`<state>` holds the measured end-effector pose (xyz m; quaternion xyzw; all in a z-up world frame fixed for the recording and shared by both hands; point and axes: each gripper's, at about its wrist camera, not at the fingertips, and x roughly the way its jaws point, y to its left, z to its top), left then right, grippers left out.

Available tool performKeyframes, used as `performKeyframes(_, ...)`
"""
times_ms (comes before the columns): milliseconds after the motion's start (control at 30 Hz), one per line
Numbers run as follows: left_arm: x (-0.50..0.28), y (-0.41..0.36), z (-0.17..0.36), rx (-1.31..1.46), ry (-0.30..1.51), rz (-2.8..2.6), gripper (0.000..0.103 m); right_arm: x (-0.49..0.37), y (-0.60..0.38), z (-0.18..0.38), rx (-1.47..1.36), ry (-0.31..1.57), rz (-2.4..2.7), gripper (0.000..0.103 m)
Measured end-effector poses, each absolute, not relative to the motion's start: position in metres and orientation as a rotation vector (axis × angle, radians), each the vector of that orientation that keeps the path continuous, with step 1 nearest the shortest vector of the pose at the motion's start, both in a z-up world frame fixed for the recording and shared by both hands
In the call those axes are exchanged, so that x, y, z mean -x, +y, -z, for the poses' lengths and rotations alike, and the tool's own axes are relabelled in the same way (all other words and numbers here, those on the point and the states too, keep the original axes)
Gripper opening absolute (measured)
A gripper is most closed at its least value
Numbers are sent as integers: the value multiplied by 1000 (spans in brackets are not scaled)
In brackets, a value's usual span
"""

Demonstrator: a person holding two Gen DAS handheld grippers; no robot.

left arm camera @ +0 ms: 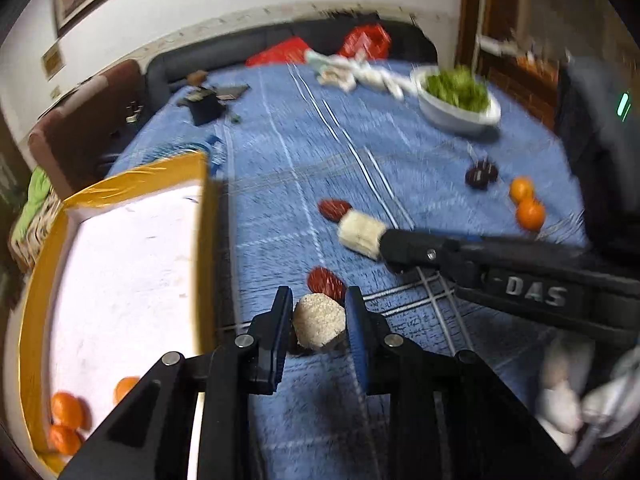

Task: Organize fruits
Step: 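Carry the plum into the tray and release while the left tool drops the slice there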

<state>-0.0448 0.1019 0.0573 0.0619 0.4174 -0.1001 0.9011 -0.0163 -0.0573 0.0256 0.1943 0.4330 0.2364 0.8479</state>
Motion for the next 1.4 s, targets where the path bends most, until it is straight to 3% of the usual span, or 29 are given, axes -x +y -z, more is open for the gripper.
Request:
performKeyframes(233, 69, 192, -85, 68, 796, 113, 26, 39, -44, -48, -422, 870, -562, 29)
performKeyframes(433, 70, 284, -75, 241, 800, -7, 26, 47, 32, -70, -333, 904, -701, 29)
performKeyframes(767, 55, 341, -49, 409, 815, 9, 27, 18, 143, -38, -101, 1052, -698, 29)
performKeyframes(800, 56, 345, -49, 420, 813, 16, 29, 15, 149, -36, -91, 1064, -693, 30)
performKeyframes(933, 59, 357, -52, 453, 797, 45, 54, 8, 173, -34, -10, 1084, -679, 33)
performKeyframes(1033, 64, 360, -56, 469, 785, 55, 63, 15, 181, -33, 37, 1070, -679, 44)
performKeyframes(1167, 76, 363, -62, 477, 779, 36, 68, 24, 169, -40, -17, 1042, -693, 44)
performKeyframes(1267, 90, 359, -70, 503, 757, 4, 78, 33, 149, -50, -63, 1002, -678, 44)
performKeyframes(1400, 109, 335, -85, 521, 725, 41, 79, 48, 99, -71, -111, 929, -608, 44)
